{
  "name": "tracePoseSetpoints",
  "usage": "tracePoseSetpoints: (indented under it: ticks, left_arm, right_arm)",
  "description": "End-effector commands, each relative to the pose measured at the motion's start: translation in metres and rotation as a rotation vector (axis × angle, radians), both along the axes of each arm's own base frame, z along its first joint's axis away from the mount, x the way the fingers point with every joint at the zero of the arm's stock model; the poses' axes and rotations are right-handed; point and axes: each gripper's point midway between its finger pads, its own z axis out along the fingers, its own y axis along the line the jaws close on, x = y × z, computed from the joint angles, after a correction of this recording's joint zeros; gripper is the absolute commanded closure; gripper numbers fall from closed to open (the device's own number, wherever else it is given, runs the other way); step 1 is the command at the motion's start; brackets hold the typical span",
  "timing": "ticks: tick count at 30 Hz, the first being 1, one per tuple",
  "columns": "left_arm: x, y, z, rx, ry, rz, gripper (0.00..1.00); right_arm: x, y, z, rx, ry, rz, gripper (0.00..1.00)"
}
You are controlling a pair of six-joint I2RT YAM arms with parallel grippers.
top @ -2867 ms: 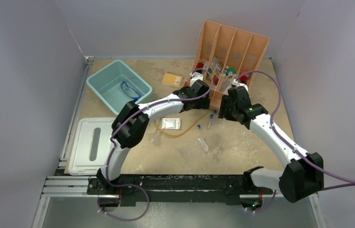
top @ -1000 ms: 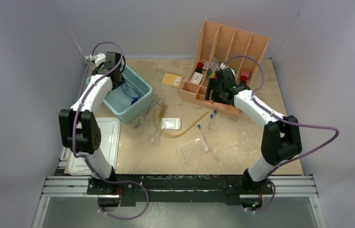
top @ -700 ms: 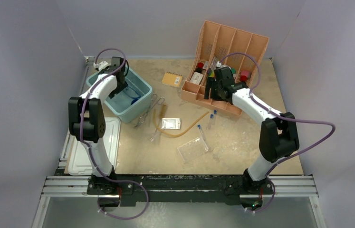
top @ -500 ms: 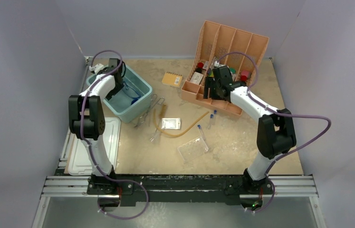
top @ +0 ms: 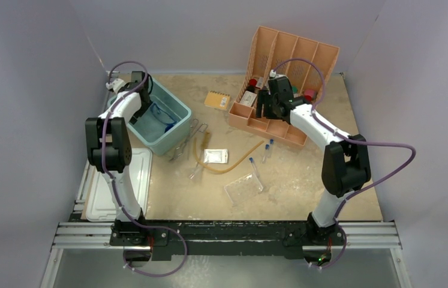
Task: Organize the chemistry lab equipment
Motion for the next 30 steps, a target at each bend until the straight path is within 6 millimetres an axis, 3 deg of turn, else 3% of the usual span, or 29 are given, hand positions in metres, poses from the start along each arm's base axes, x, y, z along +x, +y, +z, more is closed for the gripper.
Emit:
tracePoseSetpoints:
  ticks: [1,6,10,15,19,23,26,30]
  left_arm:
    - [0.016,0.008,0.056,0.018,-0.142,0.019,0.28]
    - [0.013,0.008,0.079,0.033,-0.161,0.009,0.21]
    - [0.013,0.001,0.123,0.048,-0.241,-0.037,0.21]
    - [0.017,-0.049,0.195,0.020,-0.309,-0.284,0.23]
    - [0.001,-0.097,0.232,0.035,-0.315,-0.525,0.23]
    - [-0.025,-0.150,0.228,-0.031,-0.307,-0.734,0.24]
    - [-0.045,-0.187,0.216,-0.106,-0.311,-0.860,0.32]
    - [-0.075,-0.230,0.200,-0.084,-0.276,-0.984,0.40]
  right_arm:
    - [0.016,0.001,0.025,0.002,-0.071,0.006,0.25]
    - [0.015,-0.001,0.029,0.001,-0.082,0.009,0.24]
    - [0.011,-0.001,0.034,0.005,-0.094,0.019,0.24]
    - [0.010,0.002,0.038,0.030,-0.112,0.021,0.26]
    - [0.006,0.022,0.038,0.104,-0.117,0.093,0.29]
    - [-0.002,0.049,0.041,0.159,-0.100,0.155,0.31]
    - [-0.011,0.070,0.048,0.169,-0.141,0.212,0.32]
    - [-0.023,0.074,0.043,0.209,-0.115,0.185,0.34]
